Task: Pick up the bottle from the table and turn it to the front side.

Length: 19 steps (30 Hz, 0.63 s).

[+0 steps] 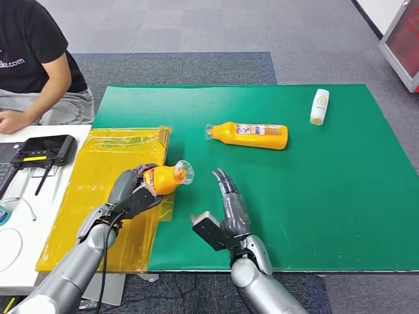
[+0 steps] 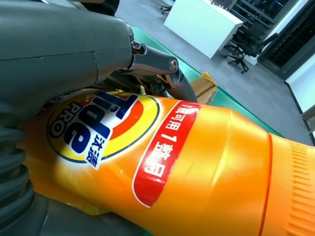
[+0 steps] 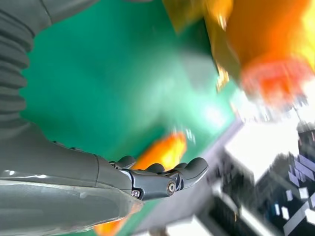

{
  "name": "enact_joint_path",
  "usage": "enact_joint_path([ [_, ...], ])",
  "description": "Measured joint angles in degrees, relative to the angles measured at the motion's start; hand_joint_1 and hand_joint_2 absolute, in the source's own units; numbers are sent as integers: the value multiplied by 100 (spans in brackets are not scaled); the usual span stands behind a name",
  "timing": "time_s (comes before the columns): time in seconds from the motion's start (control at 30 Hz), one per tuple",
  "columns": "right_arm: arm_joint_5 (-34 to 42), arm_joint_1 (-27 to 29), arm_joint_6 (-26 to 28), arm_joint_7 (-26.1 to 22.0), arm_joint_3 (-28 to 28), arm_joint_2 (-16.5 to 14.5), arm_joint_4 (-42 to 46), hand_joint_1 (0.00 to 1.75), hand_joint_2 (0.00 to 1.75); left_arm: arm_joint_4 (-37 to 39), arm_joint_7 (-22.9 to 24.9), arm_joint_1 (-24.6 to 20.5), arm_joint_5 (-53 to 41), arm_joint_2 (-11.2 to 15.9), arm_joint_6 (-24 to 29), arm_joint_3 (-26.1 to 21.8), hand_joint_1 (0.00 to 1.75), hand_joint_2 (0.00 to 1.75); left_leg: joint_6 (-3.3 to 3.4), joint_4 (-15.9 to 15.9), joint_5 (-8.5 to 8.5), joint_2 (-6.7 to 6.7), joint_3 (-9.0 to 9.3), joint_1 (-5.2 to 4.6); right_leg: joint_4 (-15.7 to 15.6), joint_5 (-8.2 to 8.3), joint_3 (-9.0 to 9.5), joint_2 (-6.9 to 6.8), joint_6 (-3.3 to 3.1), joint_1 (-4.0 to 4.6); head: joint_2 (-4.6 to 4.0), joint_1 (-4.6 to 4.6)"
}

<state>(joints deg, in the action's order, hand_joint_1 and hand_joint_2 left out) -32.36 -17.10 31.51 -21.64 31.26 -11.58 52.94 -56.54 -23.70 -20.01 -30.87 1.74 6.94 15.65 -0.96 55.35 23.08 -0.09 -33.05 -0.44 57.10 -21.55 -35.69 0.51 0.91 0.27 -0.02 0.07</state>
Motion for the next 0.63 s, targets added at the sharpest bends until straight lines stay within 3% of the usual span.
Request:
enact_joint_path([
  [0.17,-52,-72,684,-149,-212,0,158,0,175,261,-2,-147,31,-99,33,2,175,175,7,0,-1,-2,8,-5,0,-3,11,-5,5,-5,0,0],
  [0.63,39,-98,622,-236,-359,-73,283,0,175,850,-41,-485,124,-228,-5,82,175,175,21,-1,4,-18,37,-9,0,-17,56,-24,21,-10,0,0],
])
